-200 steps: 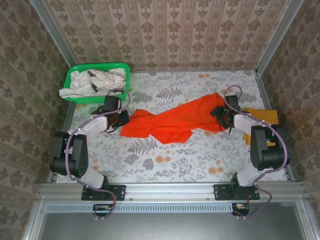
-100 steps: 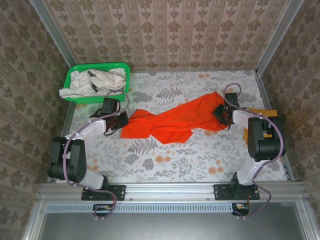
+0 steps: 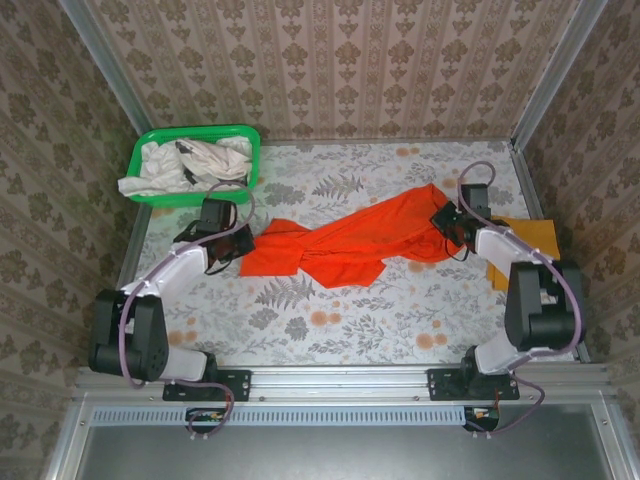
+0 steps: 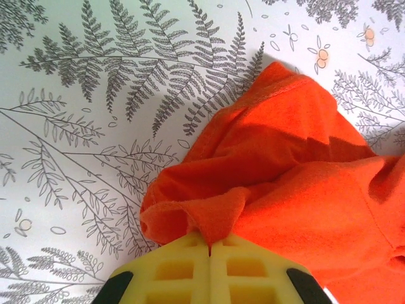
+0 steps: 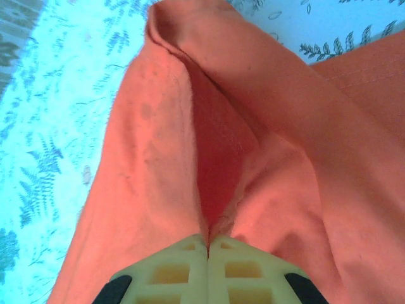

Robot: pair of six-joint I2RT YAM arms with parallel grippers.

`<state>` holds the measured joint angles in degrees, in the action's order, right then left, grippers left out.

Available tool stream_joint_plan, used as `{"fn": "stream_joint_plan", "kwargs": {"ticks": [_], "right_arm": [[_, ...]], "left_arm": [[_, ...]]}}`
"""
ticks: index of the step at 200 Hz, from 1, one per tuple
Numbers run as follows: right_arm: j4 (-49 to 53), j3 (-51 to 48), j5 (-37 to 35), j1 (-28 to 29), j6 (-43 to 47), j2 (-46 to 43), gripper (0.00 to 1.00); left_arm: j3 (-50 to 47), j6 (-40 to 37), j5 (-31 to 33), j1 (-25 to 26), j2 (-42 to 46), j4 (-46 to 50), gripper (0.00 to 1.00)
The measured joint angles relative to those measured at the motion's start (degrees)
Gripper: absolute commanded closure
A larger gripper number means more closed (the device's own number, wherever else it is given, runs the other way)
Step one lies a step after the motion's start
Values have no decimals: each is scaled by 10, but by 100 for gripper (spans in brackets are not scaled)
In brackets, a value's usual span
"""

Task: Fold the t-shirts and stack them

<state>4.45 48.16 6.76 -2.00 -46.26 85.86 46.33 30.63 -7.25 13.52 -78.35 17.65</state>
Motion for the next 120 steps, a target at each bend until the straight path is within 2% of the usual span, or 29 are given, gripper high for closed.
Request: {"fn": "stream_joint_plan", "kwargs": {"ticks": [42,86,101,103,112,120], "right_arm": [[42,-75,-1,2,-8,-136,100],[141,-151,-15,13,-25,-297,100],[165,-176,-18,13,-31,-327,100],[167,-179,-18,13,-32,-329,98],[174,-193,-18,13,-37,-329,69],[177,-204,-17,13,-39,-322,50]], "left_arm": [[-23,7,4,0,41,24,100],[-30,9,7,0,43,37,100],[-30,9,6,0,43,37,100],[-30,9,6,0,43,37,100],[-30,9,6,0,42,37,100],[-30,9,6,0,41,37,100]]}}
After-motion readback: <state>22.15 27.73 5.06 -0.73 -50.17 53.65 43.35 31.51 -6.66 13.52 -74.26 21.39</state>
